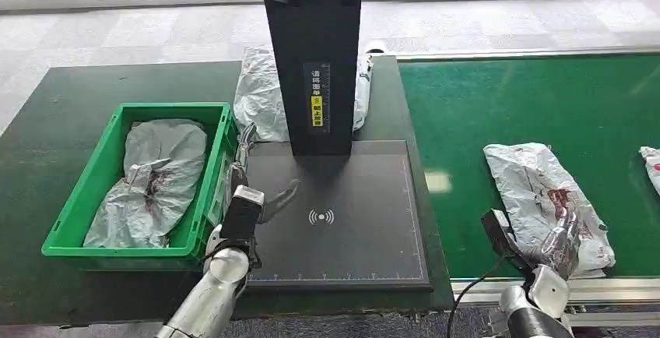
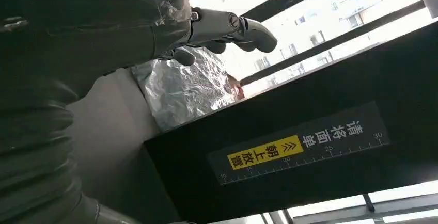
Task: Moved the parcel from conveyor to table for the left to box.
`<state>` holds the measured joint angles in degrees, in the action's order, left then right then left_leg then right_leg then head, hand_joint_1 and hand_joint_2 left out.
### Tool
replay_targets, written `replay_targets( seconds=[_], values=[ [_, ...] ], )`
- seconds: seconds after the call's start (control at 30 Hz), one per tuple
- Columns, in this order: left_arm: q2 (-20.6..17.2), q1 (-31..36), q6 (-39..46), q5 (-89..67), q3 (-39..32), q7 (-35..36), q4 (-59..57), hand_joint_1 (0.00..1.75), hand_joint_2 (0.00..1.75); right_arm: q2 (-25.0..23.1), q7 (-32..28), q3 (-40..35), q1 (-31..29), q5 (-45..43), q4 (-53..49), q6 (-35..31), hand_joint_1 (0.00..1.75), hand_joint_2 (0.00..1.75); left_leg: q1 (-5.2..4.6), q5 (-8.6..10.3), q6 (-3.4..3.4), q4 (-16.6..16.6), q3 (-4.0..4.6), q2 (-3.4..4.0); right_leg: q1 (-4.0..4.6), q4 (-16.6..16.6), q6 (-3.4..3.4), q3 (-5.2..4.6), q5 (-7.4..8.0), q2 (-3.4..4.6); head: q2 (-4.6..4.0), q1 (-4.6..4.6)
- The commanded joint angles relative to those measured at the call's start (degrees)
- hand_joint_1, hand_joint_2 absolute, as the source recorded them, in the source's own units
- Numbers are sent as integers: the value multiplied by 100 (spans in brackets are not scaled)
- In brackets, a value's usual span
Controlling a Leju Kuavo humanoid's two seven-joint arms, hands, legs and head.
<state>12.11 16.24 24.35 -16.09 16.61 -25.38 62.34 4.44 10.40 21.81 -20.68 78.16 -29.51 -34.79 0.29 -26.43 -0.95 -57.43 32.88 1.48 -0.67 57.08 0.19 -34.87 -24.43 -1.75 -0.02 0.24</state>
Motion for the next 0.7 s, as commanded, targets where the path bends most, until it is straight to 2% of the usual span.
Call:
replay_targets(
  seconds=[0.03,0.3,0.33,0.37,0.47,0.7],
  values=[
    [-120,246,-5,40,130,16,-368,0,175,111,61,-236,-224,14,372,93,0,175,1,-2,2,5,-13,-5,-1,-5,-3,11,0,18,0,0],
    [-219,219,55,215,68,-79,-393,0,175,193,166,-465,-190,89,384,412,0,175,2,-2,1,10,-20,-4,0,-11,-3,17,1,24,0,0],
    [-244,223,10,241,97,-74,-361,0,175,208,381,-533,-215,101,494,972,0,175,2,-3,1,8,-19,-1,-1,-8,-3,16,0,24,2,2],
    [-265,234,-32,261,117,-67,-356,0,175,204,462,-598,-145,110,437,1241,175,175,2,-3,1,6,-15,-5,0,-6,-3,13,-1,21,2,0],
    [-291,237,-68,290,104,-26,-314,0,175,183,518,-637,-164,26,524,1628,175,175,6,-2,0,11,-22,-9,3,-13,-5,22,1,22,2,0],
    [-300,228,-74,290,103,-25,-304,0,175,173,526,-648,-194,23,536,1639,175,175,3,-1,1,4,-11,-7,2,-5,-3,12,0,14,2,2]
  ],
)
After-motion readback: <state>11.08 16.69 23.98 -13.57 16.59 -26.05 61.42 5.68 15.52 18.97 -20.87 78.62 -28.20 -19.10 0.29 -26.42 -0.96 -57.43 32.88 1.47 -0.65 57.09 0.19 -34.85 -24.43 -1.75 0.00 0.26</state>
